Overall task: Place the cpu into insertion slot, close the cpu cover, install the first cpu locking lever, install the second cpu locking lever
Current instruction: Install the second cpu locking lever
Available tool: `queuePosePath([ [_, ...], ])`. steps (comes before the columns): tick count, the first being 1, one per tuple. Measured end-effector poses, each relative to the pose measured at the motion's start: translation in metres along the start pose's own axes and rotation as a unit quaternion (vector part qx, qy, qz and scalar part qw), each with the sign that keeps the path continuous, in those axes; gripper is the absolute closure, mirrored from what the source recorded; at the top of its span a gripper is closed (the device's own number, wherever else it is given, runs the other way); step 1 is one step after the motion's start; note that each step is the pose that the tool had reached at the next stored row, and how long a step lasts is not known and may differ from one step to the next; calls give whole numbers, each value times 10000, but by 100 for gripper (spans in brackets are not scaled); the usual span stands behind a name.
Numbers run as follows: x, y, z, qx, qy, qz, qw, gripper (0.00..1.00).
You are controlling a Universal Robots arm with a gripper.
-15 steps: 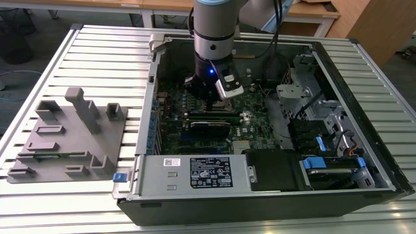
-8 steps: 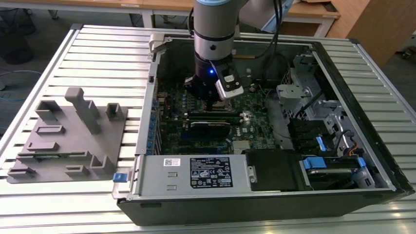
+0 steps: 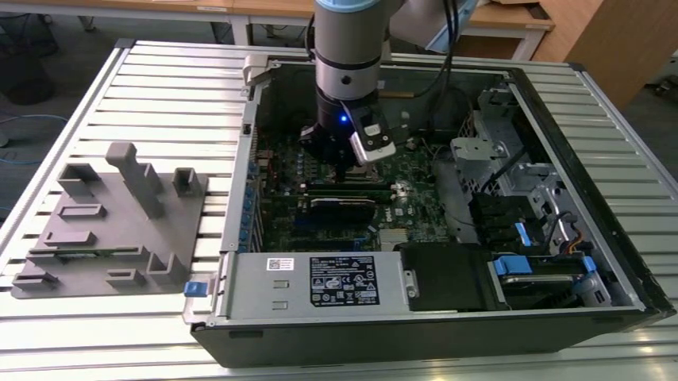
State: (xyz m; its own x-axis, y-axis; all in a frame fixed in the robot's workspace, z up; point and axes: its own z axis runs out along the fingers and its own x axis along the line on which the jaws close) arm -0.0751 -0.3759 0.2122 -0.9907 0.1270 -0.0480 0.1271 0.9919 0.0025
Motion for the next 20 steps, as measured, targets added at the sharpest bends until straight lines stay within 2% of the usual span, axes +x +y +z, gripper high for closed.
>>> queuePosePath([
  [7, 49, -6, 22, 0, -1, 0, 10000, 89],
  [20, 91, -11, 77, 3, -2, 0, 10000, 89],
])
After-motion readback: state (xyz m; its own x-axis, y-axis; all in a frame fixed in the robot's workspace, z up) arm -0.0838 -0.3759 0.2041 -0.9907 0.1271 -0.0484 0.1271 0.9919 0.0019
